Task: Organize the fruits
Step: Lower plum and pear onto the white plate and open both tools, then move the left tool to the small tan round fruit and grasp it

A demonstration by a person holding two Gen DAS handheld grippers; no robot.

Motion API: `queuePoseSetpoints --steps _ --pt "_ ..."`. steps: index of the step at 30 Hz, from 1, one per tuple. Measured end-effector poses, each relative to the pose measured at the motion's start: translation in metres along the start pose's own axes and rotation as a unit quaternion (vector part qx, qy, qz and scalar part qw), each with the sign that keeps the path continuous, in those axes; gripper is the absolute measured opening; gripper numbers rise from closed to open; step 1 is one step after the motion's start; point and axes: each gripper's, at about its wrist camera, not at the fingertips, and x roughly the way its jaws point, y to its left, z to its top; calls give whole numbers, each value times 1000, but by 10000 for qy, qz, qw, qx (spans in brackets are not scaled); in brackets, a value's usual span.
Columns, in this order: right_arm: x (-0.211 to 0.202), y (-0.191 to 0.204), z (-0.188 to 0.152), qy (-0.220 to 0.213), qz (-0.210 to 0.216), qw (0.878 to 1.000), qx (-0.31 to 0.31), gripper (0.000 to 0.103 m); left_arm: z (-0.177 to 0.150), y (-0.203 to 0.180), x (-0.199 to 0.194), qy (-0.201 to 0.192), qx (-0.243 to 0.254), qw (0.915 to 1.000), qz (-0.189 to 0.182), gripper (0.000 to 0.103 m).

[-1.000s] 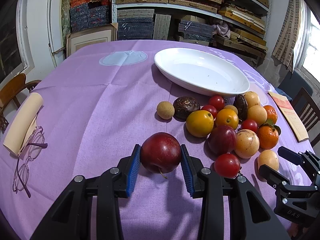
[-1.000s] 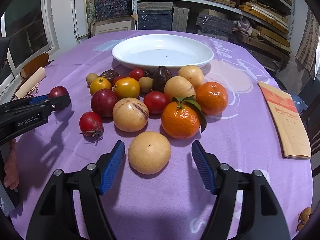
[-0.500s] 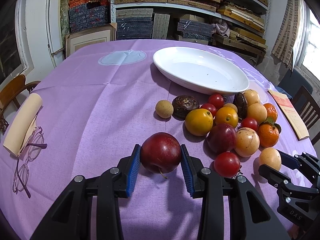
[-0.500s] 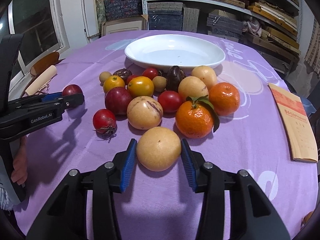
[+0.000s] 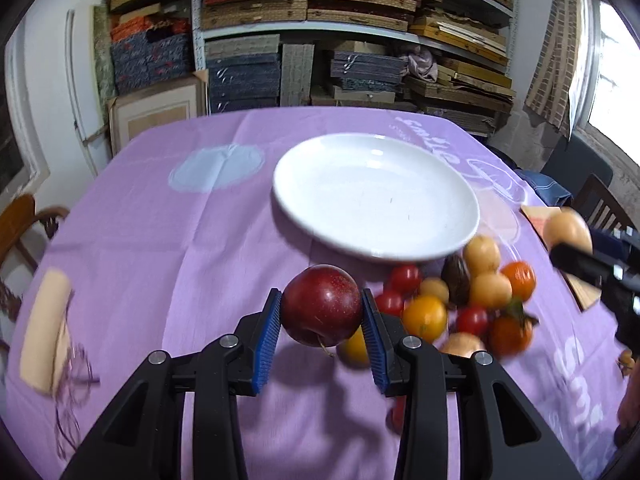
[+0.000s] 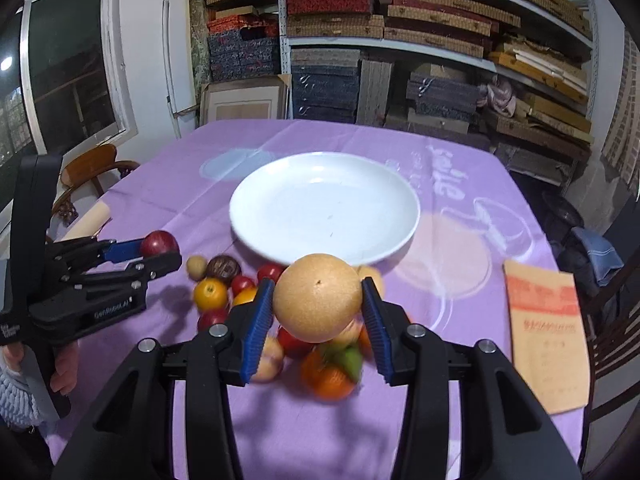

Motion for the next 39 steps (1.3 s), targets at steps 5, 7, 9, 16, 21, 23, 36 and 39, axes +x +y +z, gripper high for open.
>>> queuePoseSetpoints --steps 5,7,9,16,21,23,36,39 --pt "71 -27 41 356 -215 9986 322 43 41 -11 47 143 -154 9998 -43 40" --pt "97 -35 46 552 -210 9973 446 43 50 -14 65 233 -184 9996 -6 40" --pt "118 -40 47 719 -203 9960 492 43 57 -15 82 349 -178 9992 38 40" --pt "160 -38 45 1082 -324 9930 344 44 68 -15 125 612 -85 9980 132 41" --pt "166 -41 44 1050 -334 9928 471 51 69 -14 124 579 -121 9980 219 63" --pt "155 -43 48 839 -321 9945 543 61 69 -11 116 474 -142 9984 258 67" --pt "-48 -41 1 -1593 -314 9836 780 99 26 33 3 -143 -476 9979 414 87" --pt "-52 -40 -37 -1653 -182 9822 877 99 -6 35 2 -34 -476 9976 500 87"
